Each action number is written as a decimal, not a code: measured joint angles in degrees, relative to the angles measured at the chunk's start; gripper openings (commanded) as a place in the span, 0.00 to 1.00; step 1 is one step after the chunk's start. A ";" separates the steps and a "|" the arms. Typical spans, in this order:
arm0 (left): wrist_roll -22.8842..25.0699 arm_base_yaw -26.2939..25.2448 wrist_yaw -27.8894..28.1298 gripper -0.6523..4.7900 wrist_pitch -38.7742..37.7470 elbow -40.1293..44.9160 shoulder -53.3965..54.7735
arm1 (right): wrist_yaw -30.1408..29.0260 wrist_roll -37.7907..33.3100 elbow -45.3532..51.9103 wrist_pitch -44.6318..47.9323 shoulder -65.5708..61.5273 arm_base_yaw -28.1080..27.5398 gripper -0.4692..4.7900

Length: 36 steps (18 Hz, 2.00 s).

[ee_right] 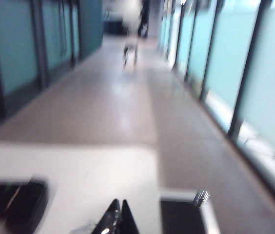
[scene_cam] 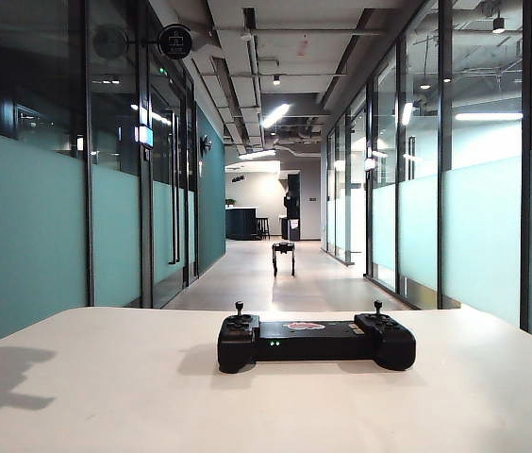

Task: Push the left joystick on the remote control sitting on the white table forward to make the robot dog walk in a straight line until it approaches the door.

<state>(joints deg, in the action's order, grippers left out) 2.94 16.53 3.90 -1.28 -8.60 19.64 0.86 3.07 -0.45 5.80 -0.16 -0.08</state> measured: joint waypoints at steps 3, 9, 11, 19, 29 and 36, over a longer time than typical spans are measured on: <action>0.00 0.00 0.00 0.11 -0.09 0.00 -0.11 | -2.16 -1.14 0.00 -0.81 0.02 -0.81 0.08; 0.00 0.00 0.00 0.11 -0.24 0.00 -0.11 | -0.68 -2.36 0.00 -1.07 0.02 -0.76 0.08; 0.00 0.00 0.00 0.11 -0.24 0.00 -0.11 | -0.63 -2.36 0.00 -1.53 0.02 -0.74 0.08; 0.00 0.00 0.24 0.11 -0.57 0.00 -1.14 | -0.66 -2.36 0.00 -1.86 0.02 -0.74 0.08; -1.22 -13.77 -8.85 0.11 0.35 5.20 -19.61 | -0.63 -2.36 0.00 -1.92 0.02 -0.74 0.08; -1.64 -11.98 -5.18 0.11 0.61 8.41 -19.58 | -0.66 -2.36 0.00 -2.25 0.02 -0.74 0.08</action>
<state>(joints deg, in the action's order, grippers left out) 1.30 4.56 -1.28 -0.67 -0.19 0.05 0.21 0.71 -0.45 3.55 -0.14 -0.82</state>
